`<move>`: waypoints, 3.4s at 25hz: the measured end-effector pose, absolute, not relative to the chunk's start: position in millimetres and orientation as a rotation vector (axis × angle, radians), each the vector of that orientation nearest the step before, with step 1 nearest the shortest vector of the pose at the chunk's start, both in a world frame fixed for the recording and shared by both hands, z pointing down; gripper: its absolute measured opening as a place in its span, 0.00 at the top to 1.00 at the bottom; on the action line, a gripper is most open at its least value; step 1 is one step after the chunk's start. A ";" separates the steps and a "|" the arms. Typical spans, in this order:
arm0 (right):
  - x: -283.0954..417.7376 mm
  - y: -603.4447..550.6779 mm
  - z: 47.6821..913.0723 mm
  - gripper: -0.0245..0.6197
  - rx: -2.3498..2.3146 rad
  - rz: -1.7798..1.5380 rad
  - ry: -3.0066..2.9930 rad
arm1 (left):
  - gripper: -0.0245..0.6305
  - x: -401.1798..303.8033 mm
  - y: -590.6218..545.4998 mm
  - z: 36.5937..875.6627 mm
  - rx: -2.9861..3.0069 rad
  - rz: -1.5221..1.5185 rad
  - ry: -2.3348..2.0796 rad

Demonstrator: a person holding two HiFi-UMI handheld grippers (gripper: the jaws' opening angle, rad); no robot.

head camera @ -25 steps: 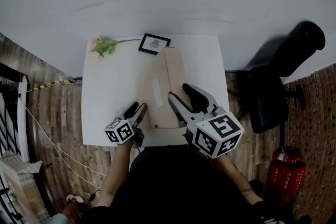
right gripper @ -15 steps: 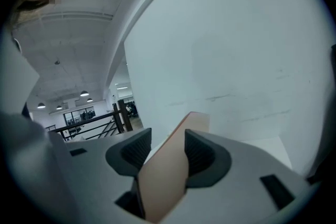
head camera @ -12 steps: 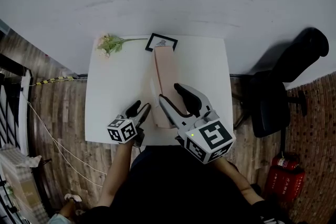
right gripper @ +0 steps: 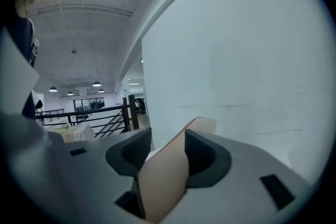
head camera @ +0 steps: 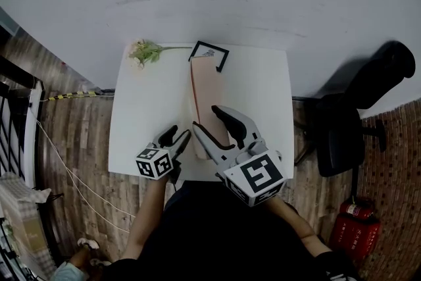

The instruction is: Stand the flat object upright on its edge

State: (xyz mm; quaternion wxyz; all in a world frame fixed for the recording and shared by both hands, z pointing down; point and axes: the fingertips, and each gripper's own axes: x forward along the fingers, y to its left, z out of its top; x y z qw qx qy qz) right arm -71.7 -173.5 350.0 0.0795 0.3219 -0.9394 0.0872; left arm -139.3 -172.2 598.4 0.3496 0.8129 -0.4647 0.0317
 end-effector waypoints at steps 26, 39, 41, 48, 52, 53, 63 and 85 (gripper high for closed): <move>-81.9 -151.1 378.2 0.38 0.770 0.520 -2.710 | 0.59 -139.5 -179.9 474.3 2.344 -0.103 -1.316; -70.3 -153.5 383.9 0.36 0.946 0.547 -2.612 | 0.64 -122.3 -180.8 471.2 2.386 -0.102 -1.264; -64.1 -154.6 383.4 0.36 0.992 0.529 -2.596 | 0.64 -113.1 -181.3 472.3 2.400 -0.093 -1.222; -28.6 -166.5 383.8 0.39 1.165 0.525 -2.526 | 0.65 -72.6 -195.1 473.0 2.447 -0.088 -1.083; -7.7 -173.7 383.4 0.39 1.251 0.509 -2.482 | 0.66 -46.6 -204.5 473.0 2.479 -0.065 -1.011; -1.9 -176.1 383.5 0.39 1.271 0.512 -2.474 | 0.66 -40.5 -207.1 473.1 2.483 -0.064 -0.995; 43.4 -213.6 382.3 0.42 1.417 0.532 -2.438 | 0.67 4.1 -243.7 472.1 2.505 -0.054 -0.914; 70.5 -356.3 375.4 0.45 1.528 0.448 -2.462 | 0.68 29.0 -373.2 477.6 2.445 -0.038 -1.010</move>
